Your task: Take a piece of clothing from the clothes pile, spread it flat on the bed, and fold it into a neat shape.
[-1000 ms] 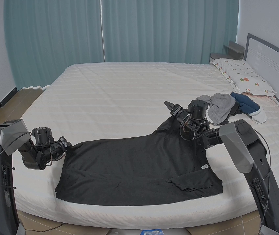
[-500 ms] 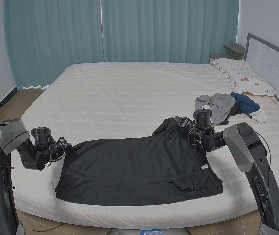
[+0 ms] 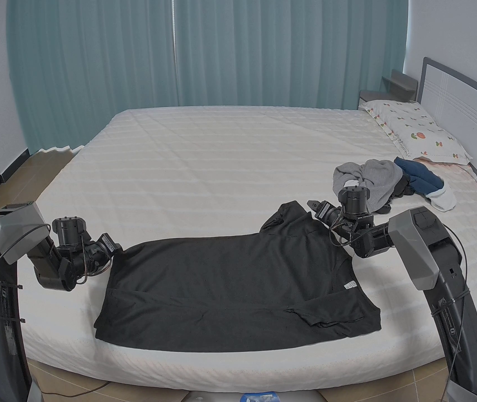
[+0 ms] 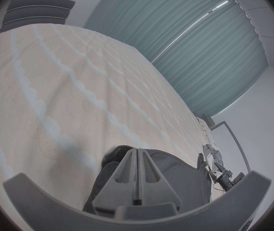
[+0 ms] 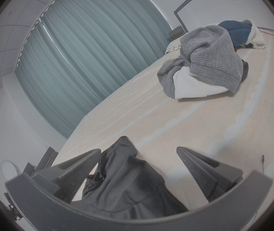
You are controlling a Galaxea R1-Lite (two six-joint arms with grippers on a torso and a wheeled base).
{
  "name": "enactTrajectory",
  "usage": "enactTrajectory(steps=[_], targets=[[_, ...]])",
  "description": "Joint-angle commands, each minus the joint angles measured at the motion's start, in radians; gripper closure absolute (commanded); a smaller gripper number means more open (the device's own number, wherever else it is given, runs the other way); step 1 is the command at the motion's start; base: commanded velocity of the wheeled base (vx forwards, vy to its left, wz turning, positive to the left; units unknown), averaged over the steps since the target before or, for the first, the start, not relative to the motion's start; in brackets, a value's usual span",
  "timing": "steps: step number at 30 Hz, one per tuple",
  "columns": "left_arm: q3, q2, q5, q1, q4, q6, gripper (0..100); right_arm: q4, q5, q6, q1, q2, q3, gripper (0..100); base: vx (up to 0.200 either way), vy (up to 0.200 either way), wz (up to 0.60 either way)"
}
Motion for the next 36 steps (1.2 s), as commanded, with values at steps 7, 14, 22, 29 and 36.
enactTrajectory(steps=[7,14,22,29,36], targets=[[-0.008,0.001,0.001,0.000,-0.002,0.001,100,-0.006,0.052,-0.006,-0.002,-0.059,0.135,0,0.000,0.000,0.00],[-0.011,0.002,0.001,0.000,-0.002,0.001,100,0.001,0.069,-0.014,0.000,-0.059,0.150,0,0.000,0.000,0.00],[-0.014,0.007,0.004,0.002,-0.003,0.012,100,0.005,0.072,-0.034,-0.008,-0.056,0.155,100,0.000,0.000,0.00],[-0.014,0.007,0.006,0.002,-0.023,0.012,100,0.028,0.072,-0.035,-0.024,-0.065,0.161,100,0.000,0.000,0.00],[-0.015,-0.001,0.014,0.002,-0.022,0.021,100,0.022,0.074,-0.037,-0.031,-0.100,0.196,100,0.000,0.000,0.00]])
